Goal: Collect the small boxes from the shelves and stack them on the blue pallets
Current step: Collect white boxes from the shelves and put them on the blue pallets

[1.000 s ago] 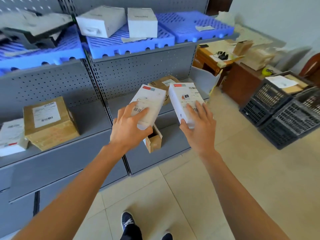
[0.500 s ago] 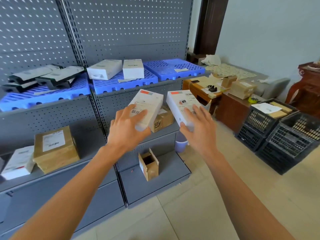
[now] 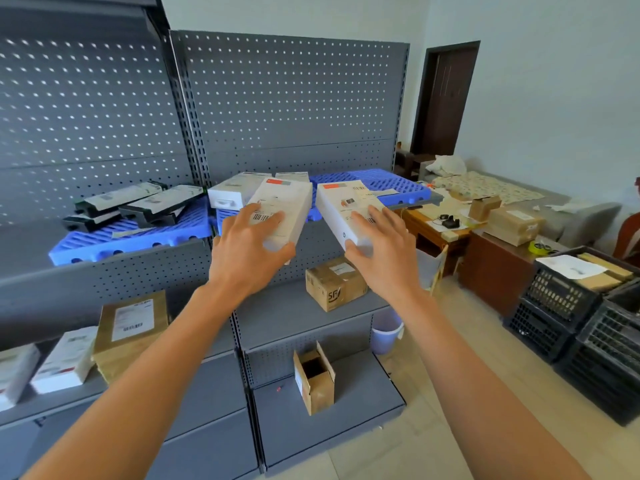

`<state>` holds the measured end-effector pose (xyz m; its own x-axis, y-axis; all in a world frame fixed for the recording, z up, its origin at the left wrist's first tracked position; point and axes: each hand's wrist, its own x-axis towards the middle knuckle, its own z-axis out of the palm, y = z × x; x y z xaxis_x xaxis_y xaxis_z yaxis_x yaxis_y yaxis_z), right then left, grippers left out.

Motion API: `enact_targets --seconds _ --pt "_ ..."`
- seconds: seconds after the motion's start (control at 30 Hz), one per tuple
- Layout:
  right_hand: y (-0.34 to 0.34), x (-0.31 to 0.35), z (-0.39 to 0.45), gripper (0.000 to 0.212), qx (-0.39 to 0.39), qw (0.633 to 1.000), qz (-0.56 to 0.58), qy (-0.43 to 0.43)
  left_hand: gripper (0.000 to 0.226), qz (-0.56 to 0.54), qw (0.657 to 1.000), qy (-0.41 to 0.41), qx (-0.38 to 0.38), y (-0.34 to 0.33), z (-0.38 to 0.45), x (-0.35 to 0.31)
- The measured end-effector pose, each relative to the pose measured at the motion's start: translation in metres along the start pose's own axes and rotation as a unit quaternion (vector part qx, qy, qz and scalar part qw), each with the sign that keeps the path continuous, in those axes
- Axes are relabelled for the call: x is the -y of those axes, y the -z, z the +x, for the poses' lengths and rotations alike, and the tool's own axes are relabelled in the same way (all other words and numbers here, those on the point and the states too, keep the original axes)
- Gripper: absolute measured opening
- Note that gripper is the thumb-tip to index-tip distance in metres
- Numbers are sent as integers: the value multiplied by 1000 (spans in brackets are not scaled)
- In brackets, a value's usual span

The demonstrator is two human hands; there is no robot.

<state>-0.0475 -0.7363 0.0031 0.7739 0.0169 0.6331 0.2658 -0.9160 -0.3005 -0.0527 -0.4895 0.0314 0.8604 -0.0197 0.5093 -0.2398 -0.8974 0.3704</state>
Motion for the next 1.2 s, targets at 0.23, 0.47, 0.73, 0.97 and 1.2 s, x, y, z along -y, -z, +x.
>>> enact_targets --seconds 0.23,0.47,0.73,0.97,1.2 --pt "-33 7 62 52 -1 999 26 30 66 -8 999 25 -34 -5 58 20" --pt "-84 9 131 51 18 996 51 67 64 -10 997 61 -54 -23 120 61" --pt "-133 21 202 49 13 992 68 108 64 10 993 105 -47 -27 190 111" --pt "-154 33 237 49 13 988 86 126 62 36 989 137 -32 -37 217 119" --pt "-171 30 241 48 39 985 78 149 64 66 984 166 -20 -52 220 108"
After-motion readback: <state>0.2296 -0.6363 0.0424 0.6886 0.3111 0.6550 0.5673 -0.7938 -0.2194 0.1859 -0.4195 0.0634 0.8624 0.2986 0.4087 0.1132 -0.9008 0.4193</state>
